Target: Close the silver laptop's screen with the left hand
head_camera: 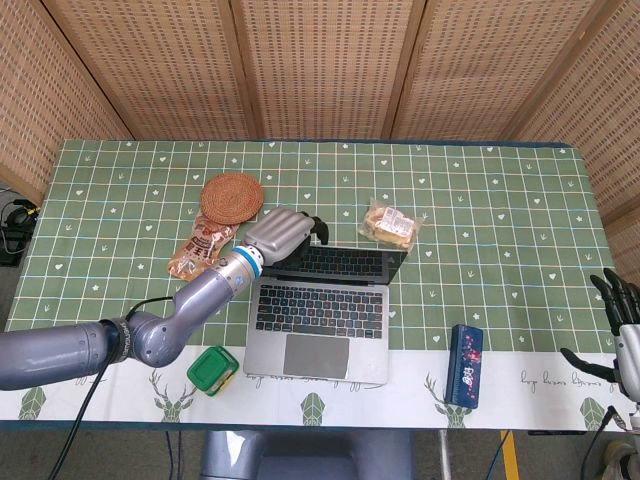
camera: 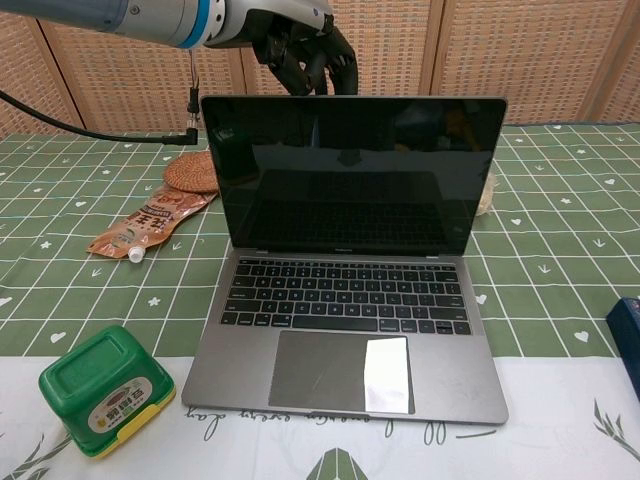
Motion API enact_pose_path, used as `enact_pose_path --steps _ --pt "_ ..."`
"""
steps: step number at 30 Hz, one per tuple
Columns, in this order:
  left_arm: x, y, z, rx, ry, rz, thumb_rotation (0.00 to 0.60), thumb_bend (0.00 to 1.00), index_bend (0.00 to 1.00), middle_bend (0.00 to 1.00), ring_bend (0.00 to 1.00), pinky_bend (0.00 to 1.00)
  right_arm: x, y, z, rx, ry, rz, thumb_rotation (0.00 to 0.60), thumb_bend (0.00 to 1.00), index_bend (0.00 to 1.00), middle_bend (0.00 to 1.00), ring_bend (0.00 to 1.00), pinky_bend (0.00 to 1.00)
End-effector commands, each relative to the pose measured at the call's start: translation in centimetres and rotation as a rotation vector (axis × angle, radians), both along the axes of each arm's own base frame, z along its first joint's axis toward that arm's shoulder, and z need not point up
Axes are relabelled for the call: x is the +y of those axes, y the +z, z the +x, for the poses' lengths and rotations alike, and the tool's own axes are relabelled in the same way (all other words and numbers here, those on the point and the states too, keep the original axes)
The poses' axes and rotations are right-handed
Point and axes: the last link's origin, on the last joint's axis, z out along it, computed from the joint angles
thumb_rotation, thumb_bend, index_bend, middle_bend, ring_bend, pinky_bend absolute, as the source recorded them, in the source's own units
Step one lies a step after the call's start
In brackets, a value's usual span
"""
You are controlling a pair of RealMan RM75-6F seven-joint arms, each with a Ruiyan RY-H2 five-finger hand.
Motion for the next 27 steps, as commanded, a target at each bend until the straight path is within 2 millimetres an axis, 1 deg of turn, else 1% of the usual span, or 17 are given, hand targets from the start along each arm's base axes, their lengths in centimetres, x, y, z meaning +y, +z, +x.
enact_pose_path --steps 1,7,16,22,27 --pt "-0.8 0.3 0.0 -0.003 -0.009 -0.033 0.6 1.0 0.39 0.3 0.27 0.33 0.1 0.0 0.1 0.001 0.003 0.0 0.6 0.1 0.0 0.0 0.0 0.0" --pt "-3.1 0.2 -0.5 -0.008 -0.022 -0.107 0.6 1.0 0.39 0.3 0.27 0.33 0.2 0.0 0.3 0.002 0.011 0.001 0.6 0.1 0.0 0.0 0.0 0.0" --pt "-6.1 -0.6 -2.5 -0.016 -0.001 -0.209 0.6 1.0 0.4 0.3 0.27 0.33 0.5 0.0 0.6 0.004 0.027 0.004 0.6 0.1 0.0 0.0 0.0 0.0" --pt "-7.4 -1.7 -4.3 -0.031 0.044 -0.283 0.6 1.0 0.4 0.3 0.27 0.33 0.7 -0.3 0.9 0.012 0.037 0.011 0.6 0.1 0.0 0.0 0.0 0.0" --pt "-7.9 -2.9 -5.6 -0.041 0.075 -0.319 0.6 1.0 0.39 0.3 0.27 0.33 0.8 -0.4 1.0 0.017 0.038 0.015 0.6 0.1 0.0 0.0 0.0 0.0"
